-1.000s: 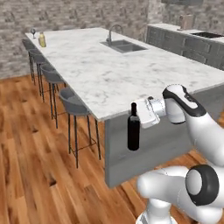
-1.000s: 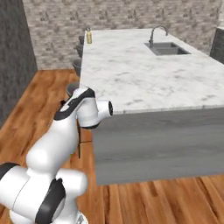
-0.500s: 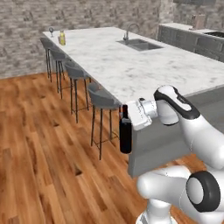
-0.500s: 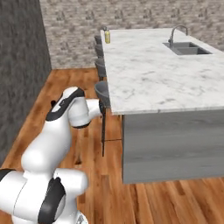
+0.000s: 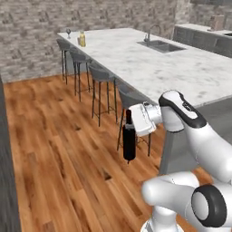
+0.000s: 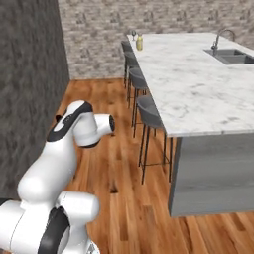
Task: There is a wine glass and glass cup on the dining counter. Place the wine bottle next to the wine glass and the juice bottle next to the glass cup.
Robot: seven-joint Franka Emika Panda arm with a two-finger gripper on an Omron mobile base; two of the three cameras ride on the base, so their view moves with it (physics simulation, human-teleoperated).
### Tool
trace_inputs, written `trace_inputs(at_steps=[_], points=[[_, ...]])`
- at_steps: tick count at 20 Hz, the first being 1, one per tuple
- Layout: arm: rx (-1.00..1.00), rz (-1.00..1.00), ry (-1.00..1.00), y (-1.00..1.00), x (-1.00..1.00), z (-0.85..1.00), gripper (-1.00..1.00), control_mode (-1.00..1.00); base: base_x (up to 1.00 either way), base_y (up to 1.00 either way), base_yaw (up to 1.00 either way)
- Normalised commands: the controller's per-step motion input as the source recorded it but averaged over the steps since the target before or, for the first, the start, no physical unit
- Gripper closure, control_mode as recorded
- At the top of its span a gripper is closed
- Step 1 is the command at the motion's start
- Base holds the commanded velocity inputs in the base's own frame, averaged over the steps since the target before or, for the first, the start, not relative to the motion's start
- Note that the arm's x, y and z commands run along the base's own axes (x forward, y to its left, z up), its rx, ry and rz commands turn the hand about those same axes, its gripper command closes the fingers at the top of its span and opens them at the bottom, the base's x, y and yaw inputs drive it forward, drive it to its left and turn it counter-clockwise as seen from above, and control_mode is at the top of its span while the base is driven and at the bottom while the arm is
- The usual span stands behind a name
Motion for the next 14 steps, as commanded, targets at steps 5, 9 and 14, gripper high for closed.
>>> trace_inputs(at_steps=[5,9,14], points=[[0.0,0.0,0.0,0.0,0.0,0.0,1.0,1.0,0.8,0.57,0.0],[0.0,0.0,0.0,0.0,0.0,0.0,1.0,1.0,0.85,0.52,0.0],[0.0,0.0,0.0,0.0,0.0,0.0,1.0,1.0,0.87,0.52,0.0]])
